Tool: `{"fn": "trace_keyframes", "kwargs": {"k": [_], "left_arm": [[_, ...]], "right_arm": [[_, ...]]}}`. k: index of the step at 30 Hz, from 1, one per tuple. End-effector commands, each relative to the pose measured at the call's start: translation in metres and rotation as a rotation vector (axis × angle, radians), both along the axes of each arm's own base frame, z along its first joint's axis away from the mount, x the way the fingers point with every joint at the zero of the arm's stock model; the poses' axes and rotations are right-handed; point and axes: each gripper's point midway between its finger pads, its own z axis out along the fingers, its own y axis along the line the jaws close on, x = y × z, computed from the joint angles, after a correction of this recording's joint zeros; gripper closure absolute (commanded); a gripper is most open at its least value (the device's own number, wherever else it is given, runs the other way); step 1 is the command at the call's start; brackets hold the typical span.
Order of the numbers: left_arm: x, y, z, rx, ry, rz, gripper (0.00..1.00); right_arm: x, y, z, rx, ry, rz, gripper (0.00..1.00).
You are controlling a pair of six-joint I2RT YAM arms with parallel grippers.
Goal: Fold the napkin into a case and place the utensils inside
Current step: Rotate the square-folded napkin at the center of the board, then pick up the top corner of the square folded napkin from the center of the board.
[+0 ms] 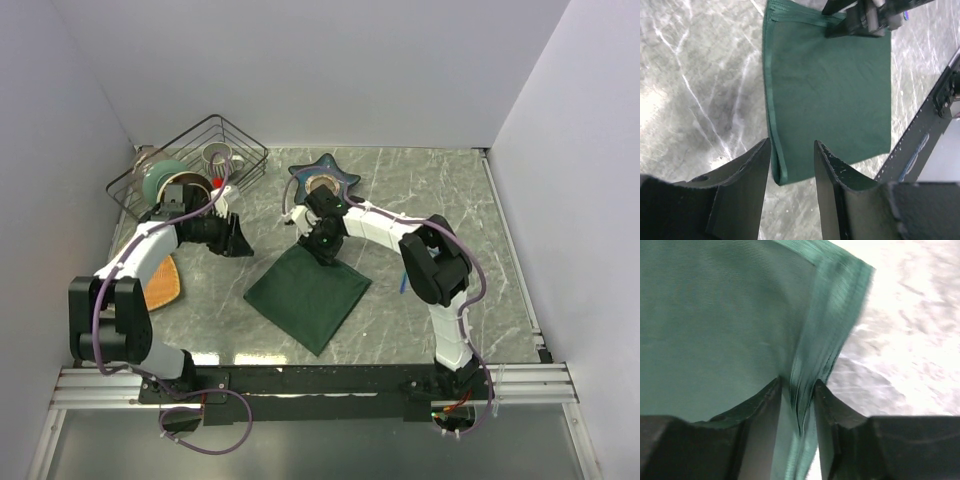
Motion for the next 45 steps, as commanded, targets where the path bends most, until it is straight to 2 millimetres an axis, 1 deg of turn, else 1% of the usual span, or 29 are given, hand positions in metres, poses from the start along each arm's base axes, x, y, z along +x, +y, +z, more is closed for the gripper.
{"fn": "trace_keyframes", "kwargs": {"k": [1,4,5,7,8,10,11,12,14,15,16,18,19,20,21,22,23,24,25,26,28,30,31,33,34,35,41,43,45], "left_arm": [[0.021,-0.004,-0.001,-0.017,-0.035,0.042,0.54],[0.026,-0.014,-0.009,0.027,-0.05,0.028,0.53],[0.031,-0.017,-0.012,0.037,-0.065,0.028,0.53],[0.037,-0.027,-0.014,0.063,-0.078,0.028,0.56],[0.041,-0.031,-0.019,0.065,-0.073,0.035,0.57],[0.047,-0.043,-0.02,0.067,-0.074,0.025,0.58],[0.049,-0.046,-0.026,0.072,-0.051,0.037,0.59],[0.055,-0.05,-0.024,0.069,-0.061,0.04,0.59],[0.059,-0.06,-0.03,0.076,-0.056,0.033,0.6],[0.061,-0.063,-0.031,0.079,-0.062,0.028,0.59],[0.062,-0.068,-0.036,0.085,-0.055,0.017,0.59],[0.07,-0.073,-0.035,0.095,-0.077,0.018,0.6],[0.07,-0.078,-0.042,0.105,-0.064,0.008,0.61],[0.076,-0.082,-0.038,0.105,-0.075,0.006,0.61],[0.079,-0.084,-0.041,0.113,-0.071,0.003,0.62],[0.078,-0.089,-0.05,0.126,-0.05,-0.009,0.62],[0.084,-0.093,-0.047,0.126,-0.063,-0.013,0.64],[0.087,-0.096,-0.048,0.132,-0.067,-0.015,0.65],[0.086,-0.101,-0.055,0.14,-0.055,-0.028,0.66],[0.091,-0.106,-0.052,0.139,-0.067,-0.034,0.68],[0.092,-0.114,-0.058,0.152,-0.064,-0.05,0.69],[0.095,-0.121,-0.057,0.152,-0.078,-0.06,0.7],[0.094,-0.124,-0.062,0.161,-0.073,-0.067,0.7],[0.096,-0.128,-0.063,0.165,-0.074,-0.071,0.7],[0.095,-0.13,-0.069,0.178,-0.063,-0.071,0.7],[0.096,-0.131,-0.07,0.18,-0.067,-0.072,0.69],[0.089,-0.135,-0.087,0.224,-0.048,-0.09,0.69],[0.088,-0.136,-0.09,0.232,-0.048,-0.094,0.7],[0.088,-0.135,-0.091,0.242,-0.056,-0.092,0.74]], "right_arm": [[0.043,-0.016,0.044,0.041,-0.141,-0.104,0.57],[0.045,-0.029,0.051,0.04,-0.124,-0.151,0.57],[0.043,-0.033,0.057,0.047,-0.117,-0.159,0.57],[0.034,-0.036,0.058,0.07,-0.076,-0.174,0.58],[0.027,-0.039,0.064,0.078,-0.056,-0.18,0.58],[0.012,-0.039,0.065,0.106,0.009,-0.197,0.58],[0.005,-0.043,0.069,0.111,0.025,-0.207,0.57],[-0.006,-0.046,0.064,0.109,0.062,-0.224,0.57],[-0.018,-0.051,0.065,0.12,0.101,-0.242,0.57],[-0.027,-0.057,0.057,0.106,0.13,-0.251,0.57],[-0.03,-0.059,0.056,0.109,0.144,-0.26,0.57],[-0.035,-0.068,0.049,0.112,0.176,-0.302,0.57],[-0.036,-0.071,0.047,0.115,0.188,-0.316,0.57],[-0.04,-0.073,0.041,0.117,0.218,-0.331,0.57],[-0.039,-0.078,0.038,0.117,0.229,-0.354,0.57],[-0.039,-0.081,0.034,0.117,0.239,-0.364,0.58],[-0.042,-0.083,0.029,0.116,0.259,-0.375,0.58],[-0.042,-0.086,0.026,0.118,0.267,-0.389,0.58],[-0.043,-0.088,0.024,0.115,0.273,-0.395,0.58],[-0.044,-0.09,0.019,0.112,0.285,-0.401,0.58],[-0.043,-0.092,0.016,0.11,0.294,-0.408,0.59],[-0.041,-0.094,0.014,0.11,0.29,-0.414,0.6],[-0.041,-0.094,0.013,0.109,0.29,-0.414,0.6],[-0.04,-0.095,0.01,0.105,0.295,-0.418,0.6],[-0.039,-0.096,0.008,0.105,0.299,-0.421,0.6],[-0.041,-0.096,0.007,0.103,0.305,-0.421,0.6],[-0.042,-0.097,0.003,0.104,0.314,-0.424,0.6],[-0.041,-0.098,0.003,0.105,0.31,-0.426,0.6],[-0.041,-0.098,0.002,0.106,0.312,-0.427,0.61]]}}
